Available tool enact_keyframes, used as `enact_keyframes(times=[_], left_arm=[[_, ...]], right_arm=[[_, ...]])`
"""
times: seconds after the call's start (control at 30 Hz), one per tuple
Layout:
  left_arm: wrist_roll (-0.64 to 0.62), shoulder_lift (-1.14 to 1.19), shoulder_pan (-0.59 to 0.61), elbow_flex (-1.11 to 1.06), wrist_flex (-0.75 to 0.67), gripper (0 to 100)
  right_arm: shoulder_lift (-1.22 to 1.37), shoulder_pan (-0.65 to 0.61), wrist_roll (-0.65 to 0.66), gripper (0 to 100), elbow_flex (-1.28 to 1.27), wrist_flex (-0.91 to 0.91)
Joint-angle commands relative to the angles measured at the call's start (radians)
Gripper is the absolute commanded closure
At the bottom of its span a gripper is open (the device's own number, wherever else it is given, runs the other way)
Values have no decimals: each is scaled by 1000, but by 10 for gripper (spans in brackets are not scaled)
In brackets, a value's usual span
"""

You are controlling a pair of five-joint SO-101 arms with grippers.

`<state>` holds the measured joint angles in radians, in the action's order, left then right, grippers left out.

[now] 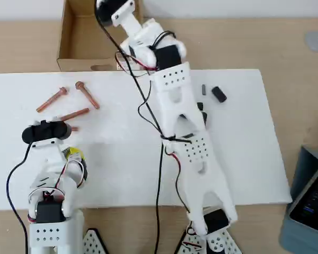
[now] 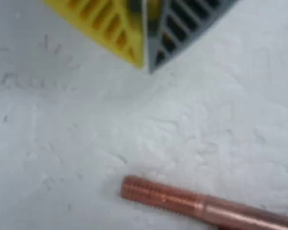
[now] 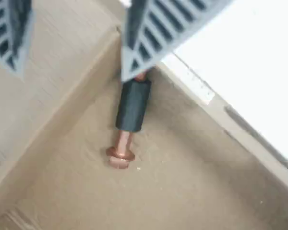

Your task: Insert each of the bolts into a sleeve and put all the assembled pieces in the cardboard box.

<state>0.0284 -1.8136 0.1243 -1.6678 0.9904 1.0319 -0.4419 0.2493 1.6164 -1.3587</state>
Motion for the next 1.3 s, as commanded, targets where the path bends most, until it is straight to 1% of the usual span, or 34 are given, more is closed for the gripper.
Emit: enact_keyframes(times=[0.0, 0.3, 0.43, 0.5, 0.67, 0.87, 1.03, 1.1, 1.2, 1.27], left_arm=[[0, -7, 6, 5, 2, 998], [0, -7, 6, 5, 2, 998], [0, -7, 6, 5, 2, 998], [0, -7, 6, 5, 2, 998], [0, -7, 6, 5, 2, 998], [0, -7, 6, 5, 2, 998], [0, -7, 6, 5, 2, 998], [0, -7, 6, 5, 2, 998], [0, -7, 6, 5, 2, 998], [0, -7, 6, 5, 2, 998]], right_arm=[[-157, -2, 6, 864, 51, -84], [-312, -1, 2, 863, 50, -430], [-360, 45, 0, 864, 47, -430], [-383, 68, 0, 864, -1, -431], [-527, 120, 0, 864, -266, -431], [-785, 148, 6, 864, -734, -428], [-889, 179, 14, 864, -1041, -423], [-895, 194, 86, 864, -1122, -423], [-895, 213, 272, 864, -1225, -423], [-895, 213, 358, 864, -1290, -417]])
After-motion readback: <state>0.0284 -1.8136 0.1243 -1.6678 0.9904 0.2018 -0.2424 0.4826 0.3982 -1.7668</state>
